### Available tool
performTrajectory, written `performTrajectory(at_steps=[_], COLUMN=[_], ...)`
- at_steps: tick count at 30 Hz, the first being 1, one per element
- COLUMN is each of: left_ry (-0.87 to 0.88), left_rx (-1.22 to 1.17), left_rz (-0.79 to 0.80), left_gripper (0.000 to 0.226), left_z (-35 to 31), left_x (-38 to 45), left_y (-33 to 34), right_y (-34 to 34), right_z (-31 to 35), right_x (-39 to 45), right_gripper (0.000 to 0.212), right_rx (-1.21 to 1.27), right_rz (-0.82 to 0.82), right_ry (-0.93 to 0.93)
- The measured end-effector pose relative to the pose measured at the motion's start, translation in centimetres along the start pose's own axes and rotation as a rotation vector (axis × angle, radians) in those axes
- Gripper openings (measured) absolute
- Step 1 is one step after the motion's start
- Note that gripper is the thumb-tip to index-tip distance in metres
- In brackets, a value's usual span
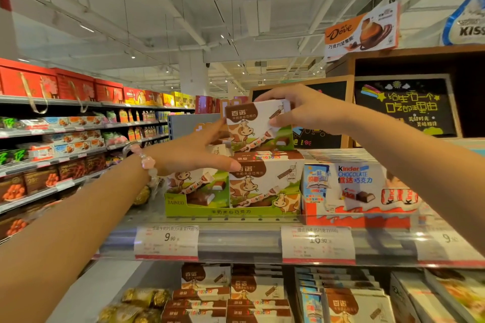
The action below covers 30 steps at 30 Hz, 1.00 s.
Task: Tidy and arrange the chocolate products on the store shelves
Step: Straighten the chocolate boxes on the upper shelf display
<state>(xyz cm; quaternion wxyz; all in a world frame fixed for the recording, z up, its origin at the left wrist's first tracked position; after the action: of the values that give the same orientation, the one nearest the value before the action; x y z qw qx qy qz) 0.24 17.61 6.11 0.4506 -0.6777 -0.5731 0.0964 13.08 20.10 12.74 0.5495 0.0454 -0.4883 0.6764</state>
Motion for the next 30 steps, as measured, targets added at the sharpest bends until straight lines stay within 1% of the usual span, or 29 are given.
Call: performTrajectory(at_steps=[2, 4, 7, 8, 11, 13, 17, 20, 23, 25, 27, 30], left_ry=[0.002, 0.006, 0.050, 0.052, 0.053, 0.070, 0.079, 0.110, 0.122, 0.120, 0.121, 0.127], left_rx=[-0.003, 0.010, 0.042, 0.062, 0.096, 0.099, 0.072, 0.068, 0.073, 0.077, 0.078, 0.120], left_rz=[-0.064, -0.115, -0.100, -0.089, -0.082, -0.083, -0.125, -0.172, -0.169, -0.158, -0.140, -0.151], left_gripper=[0.115, 0.114, 0.107, 0.105, 0.100, 0.092, 0.063, 0.058, 0.058, 0.060, 0.068, 0.068], left_z=[0.0, 0.3, 0.0, 0.0, 0.1, 0.0, 0.1, 0.3, 0.3, 0.3, 0.2, -0.4], left_x=[0.1, 0.2, 0.0, 0.0, 0.2, 0.2, -0.1, -0.1, -0.1, -0.1, -0.1, -0.2], left_y=[-0.5, -1.1, -1.1, -1.0, -1.0, -1.0, -1.5, -1.8, -1.7, -1.6, -1.5, -1.6], right_y=[0.5, 1.0, 2.2, 2.4, 2.7, 2.8, 3.3, 3.8, 4.1, 4.0, 3.7, 2.0], right_z=[0.3, -0.1, -1.5, -2.1, -3.0, -3.3, -3.0, -2.7, -2.7, -2.5, -2.3, -1.7], right_x=[-0.2, -0.5, -1.2, -1.4, -1.5, -1.7, -2.4, -2.9, -3.1, -3.3, -3.5, -3.3], right_gripper=[0.044, 0.044, 0.047, 0.045, 0.028, 0.023, 0.020, 0.018, 0.016, 0.017, 0.026, 0.038], right_rx=[-0.009, -0.017, -0.068, -0.054, 0.014, 0.024, 0.031, 0.061, 0.063, 0.068, 0.019, -0.073], right_rz=[-0.001, 0.009, 0.056, 0.055, 0.046, 0.070, 0.113, 0.136, 0.149, 0.150, 0.145, 0.069], right_ry=[-0.021, -0.027, -0.001, 0.019, 0.068, 0.106, 0.131, 0.136, 0.146, 0.158, 0.146, 0.098])
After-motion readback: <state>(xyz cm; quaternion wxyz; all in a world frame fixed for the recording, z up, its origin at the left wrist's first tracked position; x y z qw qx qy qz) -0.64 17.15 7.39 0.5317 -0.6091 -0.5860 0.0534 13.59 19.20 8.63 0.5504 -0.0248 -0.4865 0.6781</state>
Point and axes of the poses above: each hand's wrist, its own x-axis towards the middle knuckle, its own y-axis out of the palm, z = x × y, the point moved 10 cm from there along x, towards the middle knuckle, and after that the axes turned 11 degrees about -z, right-handed, at the moved point
